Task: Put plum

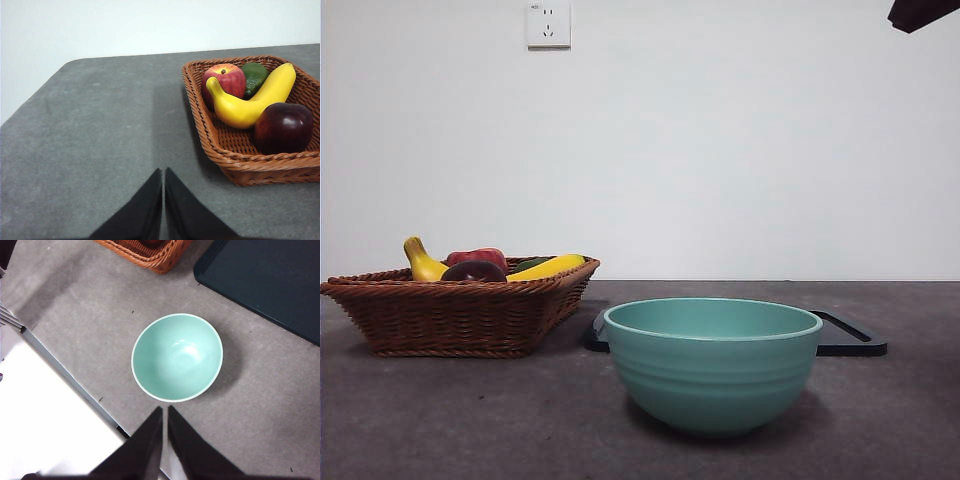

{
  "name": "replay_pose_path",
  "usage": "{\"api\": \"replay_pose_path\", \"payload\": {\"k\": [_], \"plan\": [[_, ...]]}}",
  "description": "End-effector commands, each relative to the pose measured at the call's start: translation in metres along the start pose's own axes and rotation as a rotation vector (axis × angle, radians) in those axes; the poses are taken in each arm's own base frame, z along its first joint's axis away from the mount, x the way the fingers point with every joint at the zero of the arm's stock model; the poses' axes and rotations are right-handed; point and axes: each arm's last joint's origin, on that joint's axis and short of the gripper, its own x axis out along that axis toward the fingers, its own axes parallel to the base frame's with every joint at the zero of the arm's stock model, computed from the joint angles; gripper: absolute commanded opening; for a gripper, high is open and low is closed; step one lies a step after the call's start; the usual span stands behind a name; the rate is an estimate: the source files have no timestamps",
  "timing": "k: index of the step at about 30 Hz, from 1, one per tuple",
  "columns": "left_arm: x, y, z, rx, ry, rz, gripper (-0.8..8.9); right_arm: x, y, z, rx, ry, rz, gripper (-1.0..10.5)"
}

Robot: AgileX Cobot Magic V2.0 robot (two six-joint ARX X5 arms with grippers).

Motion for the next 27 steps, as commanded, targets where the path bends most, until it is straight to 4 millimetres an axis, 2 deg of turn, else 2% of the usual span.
{"api": "replay_pose_path", "payload": {"k": [1,11,14,18,22,27], "plan": [[0.002,0.000,-0.007,-0.013,0.027,0.001,0.07,-0.003,0.003,0.005,-0.008,-0.018,0.009,0.1],[0.002,0.000,-0.007,-0.013,0.027,0.001,0.07,-0.004,0.001,0.005,-0.062,-0.027,-0.020,0.1],[0.002,0.000,-0.007,-0.012,0.027,0.001,0.07,-0.008,-0.008,0.009,-0.090,-0.149,-0.178,0.1],[0.002,0.000,-0.007,-0.013,0.027,0.001,0.07,-0.013,-0.026,0.009,-0.056,-0.379,-0.282,0.1],[0.002,0.000,-0.007,-0.012,0.027,0.001,0.07,-0.010,-0.050,-0.007,-0.020,-0.576,-0.385,0.1],[0.002,0.000,-0.007,-0.013,0.027,0.001,0.07,-0.003,-0.074,-0.040,0.005,-0.741,-0.478,0.1]]}}
